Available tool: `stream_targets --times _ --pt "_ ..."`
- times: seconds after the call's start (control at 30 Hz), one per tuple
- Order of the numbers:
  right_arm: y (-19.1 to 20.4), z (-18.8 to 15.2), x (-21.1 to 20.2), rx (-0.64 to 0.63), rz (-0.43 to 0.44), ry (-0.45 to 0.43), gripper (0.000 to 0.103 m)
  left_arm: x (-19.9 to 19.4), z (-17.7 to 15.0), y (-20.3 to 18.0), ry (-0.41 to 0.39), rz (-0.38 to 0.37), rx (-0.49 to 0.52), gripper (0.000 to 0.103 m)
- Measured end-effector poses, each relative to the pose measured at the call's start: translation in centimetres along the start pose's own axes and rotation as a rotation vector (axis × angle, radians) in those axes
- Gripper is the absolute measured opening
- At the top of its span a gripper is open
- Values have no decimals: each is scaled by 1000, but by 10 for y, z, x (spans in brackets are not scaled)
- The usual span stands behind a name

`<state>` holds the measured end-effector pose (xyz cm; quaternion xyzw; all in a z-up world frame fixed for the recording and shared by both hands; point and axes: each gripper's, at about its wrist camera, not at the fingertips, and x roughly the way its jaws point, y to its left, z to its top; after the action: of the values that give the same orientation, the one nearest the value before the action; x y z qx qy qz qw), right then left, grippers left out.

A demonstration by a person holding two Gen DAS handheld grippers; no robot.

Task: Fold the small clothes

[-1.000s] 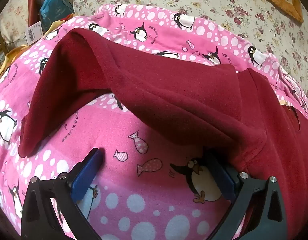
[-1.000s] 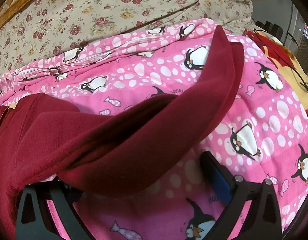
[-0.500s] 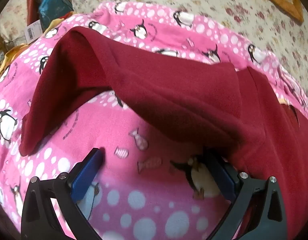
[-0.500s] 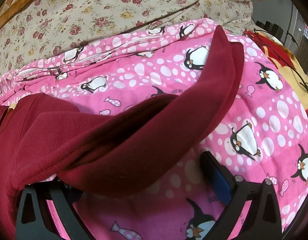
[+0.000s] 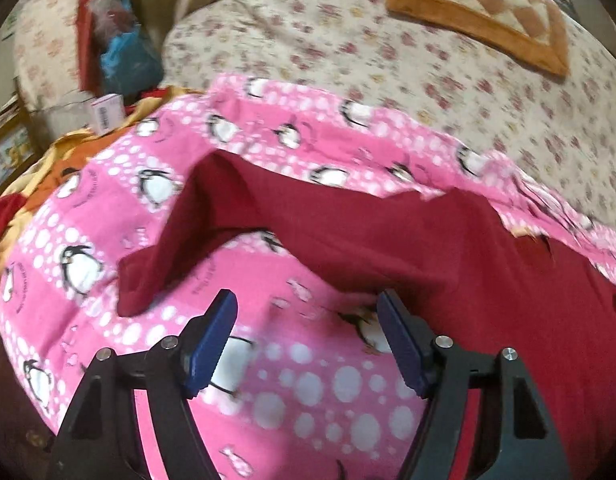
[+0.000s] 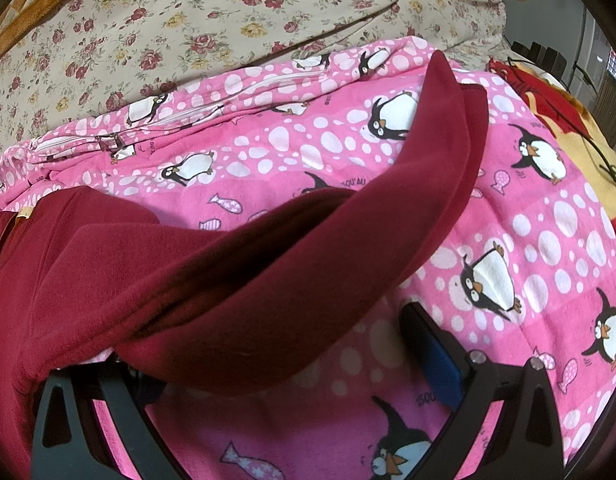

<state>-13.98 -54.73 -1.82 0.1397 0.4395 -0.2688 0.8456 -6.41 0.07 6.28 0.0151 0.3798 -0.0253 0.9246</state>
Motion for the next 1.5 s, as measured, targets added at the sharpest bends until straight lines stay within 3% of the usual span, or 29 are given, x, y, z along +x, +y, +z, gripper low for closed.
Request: stream_targets --times 0.37,0.47,0.53,0.7,0.83,0.93,1.07,1.27,1.33,1.4,1.5 --pt "0 0 0 0 0 0 103 -12 -14 -53 -24 -70 135 53" --pt "0 0 0 0 0 0 103 -13 -18 -62 -19 -123 164 53" --pt "0 0 0 0 0 0 103 -13 -23 -68 -5 -139 187 53" --pt "0 1 0 0 0 1 103 -7 -48 -77 113 -94 283 53" --pt "-2 2 -2 1 15 22 103 -16 -58 -63 150 -90 245 53" --pt "-5 -5 -20 -1 88 57 103 -26 -66 -49 174 -53 223 53" --pt "11 -34 -59 -151 147 80 103 -36 -80 -34 225 -34 215 53" --pt "60 -89 -138 -302 394 114 103 -59 -84 -28 207 21 300 53" --pt "89 -106 -162 -389 482 101 103 -65 -85 -24 192 92 328 53" --pt "110 -118 -179 -451 507 74 103 -71 -81 -17 159 125 316 53" --pt "157 -142 -195 -571 563 74 103 -79 -68 -1 140 48 204 53"
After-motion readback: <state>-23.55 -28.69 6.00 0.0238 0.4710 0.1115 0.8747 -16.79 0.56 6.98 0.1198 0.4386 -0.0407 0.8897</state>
